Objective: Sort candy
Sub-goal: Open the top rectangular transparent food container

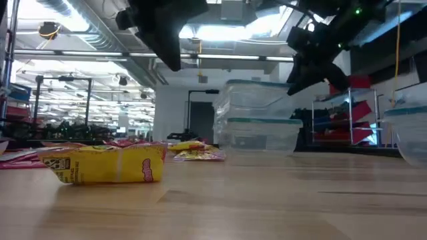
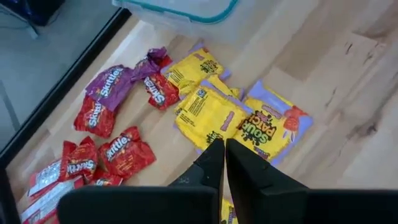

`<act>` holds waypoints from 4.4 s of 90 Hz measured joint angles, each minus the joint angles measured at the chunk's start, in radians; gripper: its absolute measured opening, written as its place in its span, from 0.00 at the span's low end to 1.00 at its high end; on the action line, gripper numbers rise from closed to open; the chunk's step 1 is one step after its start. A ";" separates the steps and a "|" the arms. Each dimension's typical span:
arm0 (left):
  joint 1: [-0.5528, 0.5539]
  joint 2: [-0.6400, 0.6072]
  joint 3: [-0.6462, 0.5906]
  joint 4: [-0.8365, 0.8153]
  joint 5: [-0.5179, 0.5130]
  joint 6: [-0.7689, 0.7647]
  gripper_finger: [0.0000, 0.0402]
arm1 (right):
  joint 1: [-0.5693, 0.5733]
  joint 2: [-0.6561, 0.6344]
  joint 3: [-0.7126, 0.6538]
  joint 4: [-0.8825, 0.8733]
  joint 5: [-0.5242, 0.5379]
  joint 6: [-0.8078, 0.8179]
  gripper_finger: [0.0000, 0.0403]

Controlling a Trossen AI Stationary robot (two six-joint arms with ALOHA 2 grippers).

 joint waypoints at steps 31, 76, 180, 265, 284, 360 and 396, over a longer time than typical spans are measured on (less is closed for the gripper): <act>-0.041 0.000 0.033 -0.010 -0.115 -0.051 0.00 | 0.241 -0.068 0.122 -0.091 0.195 0.052 0.10; -0.270 -0.005 0.340 0.170 -0.447 0.174 0.00 | 0.943 0.022 0.253 -0.302 0.414 0.642 0.10; -0.248 0.203 0.301 0.481 -0.317 0.030 0.00 | 1.044 0.657 0.515 -0.154 0.075 1.000 0.24; -0.075 0.357 0.302 0.395 0.159 -0.011 0.00 | 1.082 0.483 0.114 0.216 -0.021 1.233 0.25; -0.067 0.372 0.303 0.383 0.219 -0.028 0.00 | 1.066 0.442 0.109 0.051 0.152 1.288 0.25; -0.079 0.394 0.305 0.278 0.212 -0.250 0.00 | 1.063 0.523 0.109 0.344 0.014 1.166 0.25; -0.163 0.394 0.301 0.264 0.197 -0.425 0.00 | 0.960 0.431 0.108 0.052 0.189 1.129 0.25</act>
